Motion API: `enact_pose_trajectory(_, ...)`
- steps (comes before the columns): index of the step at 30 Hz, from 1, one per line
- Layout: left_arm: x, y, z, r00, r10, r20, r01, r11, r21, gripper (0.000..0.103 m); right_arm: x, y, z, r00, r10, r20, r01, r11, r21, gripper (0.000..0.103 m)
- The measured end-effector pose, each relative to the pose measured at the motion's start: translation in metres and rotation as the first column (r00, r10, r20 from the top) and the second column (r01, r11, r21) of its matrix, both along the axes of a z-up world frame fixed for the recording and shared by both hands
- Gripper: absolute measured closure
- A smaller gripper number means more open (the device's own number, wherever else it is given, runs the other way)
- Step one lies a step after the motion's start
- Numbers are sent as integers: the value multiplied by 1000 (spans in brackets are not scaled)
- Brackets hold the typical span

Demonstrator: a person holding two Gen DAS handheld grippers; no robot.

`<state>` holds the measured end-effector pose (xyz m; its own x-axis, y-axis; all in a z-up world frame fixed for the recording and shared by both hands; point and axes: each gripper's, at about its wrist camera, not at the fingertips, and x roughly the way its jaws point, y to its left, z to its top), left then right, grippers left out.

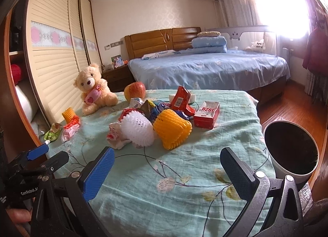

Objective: Collect trash
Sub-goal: 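Grasp the yellow foam net with the right tool while the left tool grasps the white-red paper wrapper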

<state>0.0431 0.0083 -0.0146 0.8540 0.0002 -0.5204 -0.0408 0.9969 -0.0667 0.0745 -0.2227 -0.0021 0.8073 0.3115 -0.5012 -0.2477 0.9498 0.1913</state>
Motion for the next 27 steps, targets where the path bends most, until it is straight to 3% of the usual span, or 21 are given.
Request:
enact_pose_trajectory(19,83,-6,-28,988,-28,-153,28,1000,-1,3,83,-2,-35,980,47,-195,-50,999,-14,1)
enact_pose_trajectory(27,114,-8,-41,977,-37,-209,35,999,-11,10,114,2,-46,968,70,-241,-78,997,-28,4)
